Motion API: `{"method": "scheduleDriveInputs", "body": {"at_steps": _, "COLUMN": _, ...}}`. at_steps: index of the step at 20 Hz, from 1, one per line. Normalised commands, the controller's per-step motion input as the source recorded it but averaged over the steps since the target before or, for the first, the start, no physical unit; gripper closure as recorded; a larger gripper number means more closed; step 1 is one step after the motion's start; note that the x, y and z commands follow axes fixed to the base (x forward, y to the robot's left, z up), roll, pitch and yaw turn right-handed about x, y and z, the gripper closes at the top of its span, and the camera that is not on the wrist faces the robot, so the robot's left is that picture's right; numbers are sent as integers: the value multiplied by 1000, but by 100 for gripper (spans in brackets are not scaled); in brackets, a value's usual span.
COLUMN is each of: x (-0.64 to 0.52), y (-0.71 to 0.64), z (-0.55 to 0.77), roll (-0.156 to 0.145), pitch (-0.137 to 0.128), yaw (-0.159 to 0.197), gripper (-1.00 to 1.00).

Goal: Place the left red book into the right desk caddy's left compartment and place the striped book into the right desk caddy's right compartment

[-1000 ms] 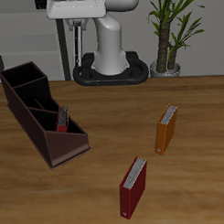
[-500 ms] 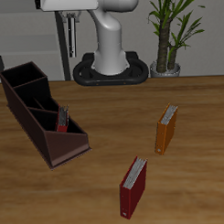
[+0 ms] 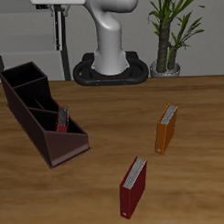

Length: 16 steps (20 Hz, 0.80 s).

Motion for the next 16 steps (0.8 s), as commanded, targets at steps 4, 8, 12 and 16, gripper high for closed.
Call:
{"method": "scheduleDriveInputs", "body": {"at_steps": 4, "x": -57, "y": -741, "z": 325, "roll": 1, "pitch": 37, "yaw": -103, "gripper": 100}}
{"method": "scheduleDriveInputs", "body": {"at_steps": 8, "x": 75, "y": -836, "z": 329, "roll": -66, "pitch": 18, "yaw": -89, "gripper": 100}}
{"method": "scheduleDriveInputs", "body": {"at_steps": 12, "x": 179, "y": -791, "z": 274, "roll": -11, "pitch": 65, "yaw": -92, "gripper": 100}}
{"method": "scheduleDriveInputs", "body": {"at_steps": 16, "x": 111, "y": -565, "z": 214, "roll": -29, "pitch": 43, "yaw": -97, "gripper": 100}}
